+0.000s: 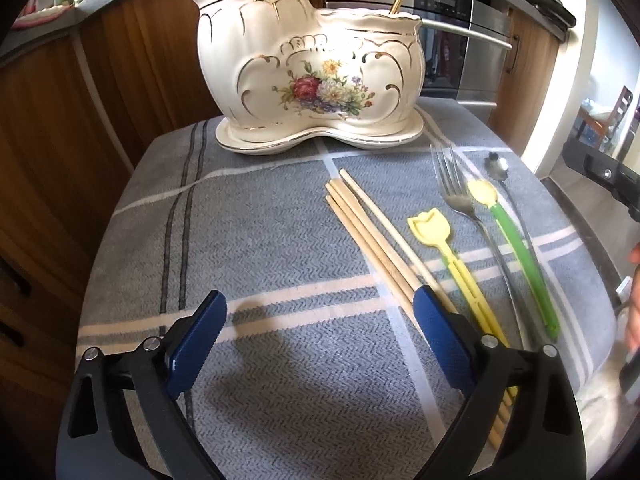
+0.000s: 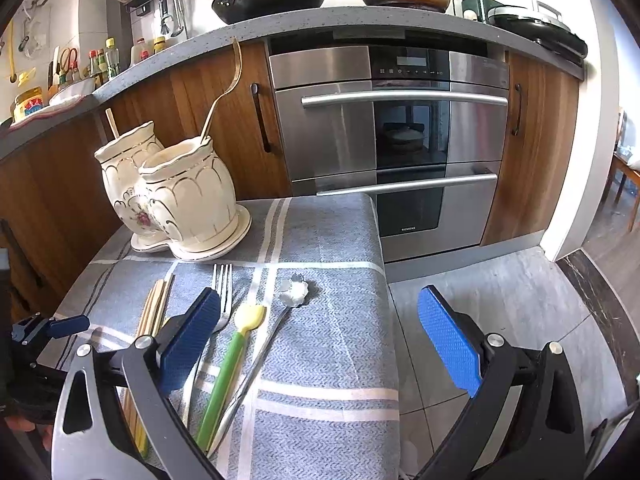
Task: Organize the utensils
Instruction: 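Move both open tools back over the utensils on the cloth, then grasp another wooden chopstick with the left tool while the right tool grasps the green-handled spoon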
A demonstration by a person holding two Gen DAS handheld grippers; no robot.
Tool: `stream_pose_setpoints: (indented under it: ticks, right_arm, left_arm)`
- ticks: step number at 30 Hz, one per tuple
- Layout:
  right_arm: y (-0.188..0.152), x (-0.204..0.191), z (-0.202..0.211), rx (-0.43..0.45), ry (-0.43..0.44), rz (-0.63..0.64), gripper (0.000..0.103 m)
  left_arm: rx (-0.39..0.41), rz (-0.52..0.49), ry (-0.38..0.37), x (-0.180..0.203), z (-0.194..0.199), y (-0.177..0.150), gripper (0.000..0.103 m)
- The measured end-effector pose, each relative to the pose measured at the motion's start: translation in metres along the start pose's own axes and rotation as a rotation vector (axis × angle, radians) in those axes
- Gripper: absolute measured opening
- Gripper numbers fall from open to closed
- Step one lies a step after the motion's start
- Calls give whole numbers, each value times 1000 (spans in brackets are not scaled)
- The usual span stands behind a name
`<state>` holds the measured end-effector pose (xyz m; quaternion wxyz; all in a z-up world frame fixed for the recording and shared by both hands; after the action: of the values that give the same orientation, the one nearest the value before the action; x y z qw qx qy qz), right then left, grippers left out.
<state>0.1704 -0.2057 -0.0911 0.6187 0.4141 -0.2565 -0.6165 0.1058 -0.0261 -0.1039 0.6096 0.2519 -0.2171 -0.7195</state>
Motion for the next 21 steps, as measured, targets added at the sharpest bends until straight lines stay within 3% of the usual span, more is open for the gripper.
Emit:
stream_pose_setpoints:
  ticks: [12, 15, 16, 17, 21]
  right_arm:
    - [0, -8, 4, 3, 29, 14, 97]
    - [0, -7, 7, 5, 38, 12, 97]
    - [0, -7, 8, 5, 43, 13, 97]
    - [0, -7, 9, 3, 49, 15, 97]
    - [-1, -9, 10, -7, 63, 28, 97]
  left_arm:
    - [-85, -16, -10, 19, 1, 5, 55]
    - [-102, -38, -42, 25, 3, 5, 34]
    - [-105, -57, -41, 26, 3, 5, 19]
    - [-109, -75, -45, 26, 3, 6, 11]
    - [-112, -101, -64, 20, 2, 7, 8]
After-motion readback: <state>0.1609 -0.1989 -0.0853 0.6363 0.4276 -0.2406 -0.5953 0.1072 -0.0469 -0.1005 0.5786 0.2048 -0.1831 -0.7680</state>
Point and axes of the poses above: each gripper's, at about its wrist camera, not at the fingertips, and z roughly against the way its jaws point, x to its right, y to its top, the point moved 7 cm from there along -z, roughly the way its jaws point, and after that the axes turned 4 degrees about -z, right-handed, at the moved point
